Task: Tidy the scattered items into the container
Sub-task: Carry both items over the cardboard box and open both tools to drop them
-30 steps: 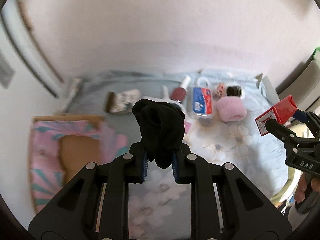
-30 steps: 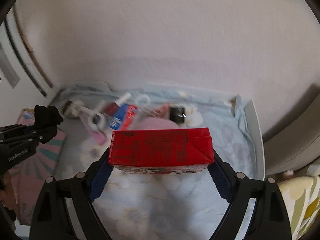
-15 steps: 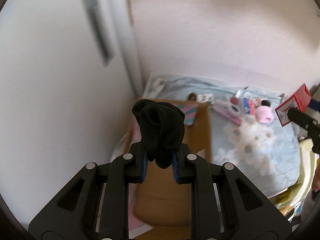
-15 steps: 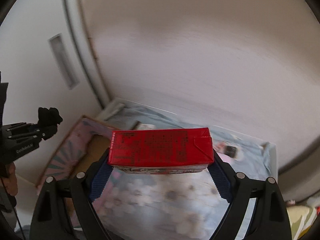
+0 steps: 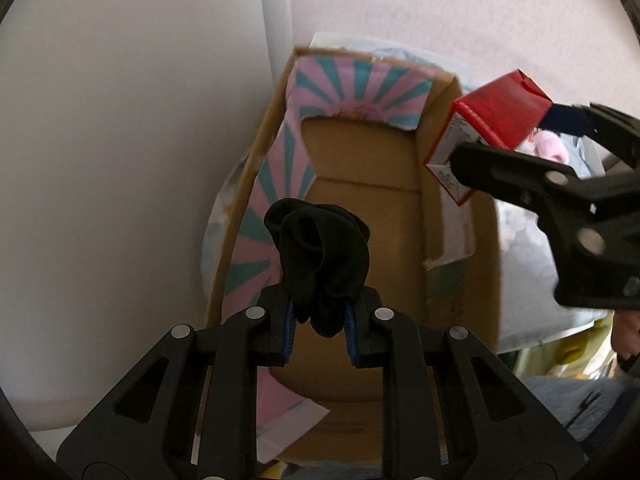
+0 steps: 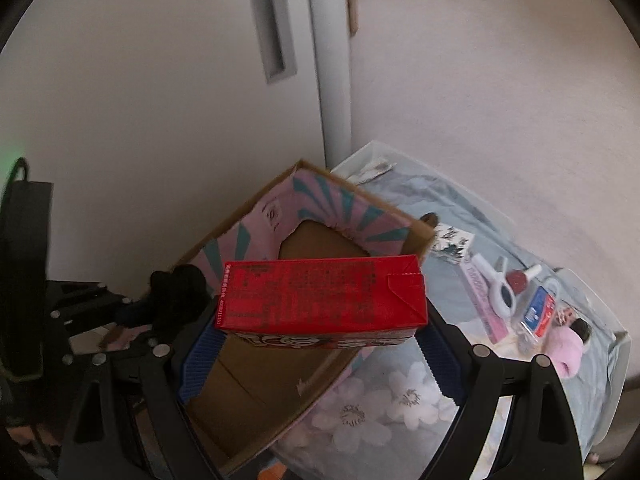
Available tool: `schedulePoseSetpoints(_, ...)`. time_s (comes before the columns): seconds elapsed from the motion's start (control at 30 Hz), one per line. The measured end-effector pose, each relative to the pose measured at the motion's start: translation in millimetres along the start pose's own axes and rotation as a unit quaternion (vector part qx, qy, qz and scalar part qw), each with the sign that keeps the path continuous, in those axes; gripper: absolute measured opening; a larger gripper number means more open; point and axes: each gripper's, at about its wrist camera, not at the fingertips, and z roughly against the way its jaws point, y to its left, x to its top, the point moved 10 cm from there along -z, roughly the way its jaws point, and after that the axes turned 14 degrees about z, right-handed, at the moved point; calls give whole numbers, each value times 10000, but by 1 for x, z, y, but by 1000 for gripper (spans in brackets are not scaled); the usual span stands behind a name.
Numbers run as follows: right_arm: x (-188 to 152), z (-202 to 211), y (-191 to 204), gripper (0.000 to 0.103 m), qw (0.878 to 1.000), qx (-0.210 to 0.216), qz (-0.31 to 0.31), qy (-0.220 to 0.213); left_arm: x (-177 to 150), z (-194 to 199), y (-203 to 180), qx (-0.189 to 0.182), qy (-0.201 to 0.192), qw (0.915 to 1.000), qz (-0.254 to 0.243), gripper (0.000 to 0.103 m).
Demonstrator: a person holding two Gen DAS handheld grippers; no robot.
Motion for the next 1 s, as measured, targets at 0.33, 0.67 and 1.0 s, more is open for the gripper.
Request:
schedulePoseSetpoints(0.33,2,-21,4,89,9997,96,-7,218,9,-1,-4,-166,2,9999,37,33)
schedulePoseSetpoints(0.67,4,-18,5,89,9979,481,-403,179,22,12,2,-20,-262,9996,-58,97)
schedulePoseSetpoints(1.0,12,-3,12,89,9980,517,-341,-85,16,22,12,-130,-243,9995,120,97)
